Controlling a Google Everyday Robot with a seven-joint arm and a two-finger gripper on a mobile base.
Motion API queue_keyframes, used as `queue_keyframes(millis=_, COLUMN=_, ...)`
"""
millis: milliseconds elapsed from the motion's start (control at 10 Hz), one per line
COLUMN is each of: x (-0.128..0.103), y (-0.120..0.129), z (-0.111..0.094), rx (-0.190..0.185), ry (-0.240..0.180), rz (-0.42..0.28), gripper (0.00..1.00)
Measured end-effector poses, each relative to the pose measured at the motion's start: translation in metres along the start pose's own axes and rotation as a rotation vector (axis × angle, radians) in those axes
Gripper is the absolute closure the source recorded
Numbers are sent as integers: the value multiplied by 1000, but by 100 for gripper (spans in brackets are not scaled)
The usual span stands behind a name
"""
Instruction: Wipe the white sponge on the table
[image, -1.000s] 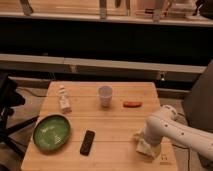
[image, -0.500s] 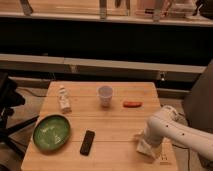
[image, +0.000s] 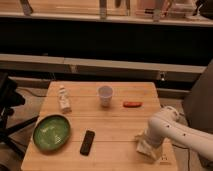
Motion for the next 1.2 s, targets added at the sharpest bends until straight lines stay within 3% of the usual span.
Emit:
queue_keyframes(millis=300, x=0, y=2, z=0, rx=-3, ry=-5, rz=1, gripper=30)
queue_keyframes(millis=800, x=-3, y=2, z=2, rx=-9, ry=-11, rz=2, gripper=75)
queue_keyframes(millis=1000, x=-3, y=1, z=2, rx=-10, ry=-12, rz=5, gripper=86)
queue_keyframes(millis=1200, x=14, y=-2, z=-2, rx=2, ry=-13, rz=58, gripper=100)
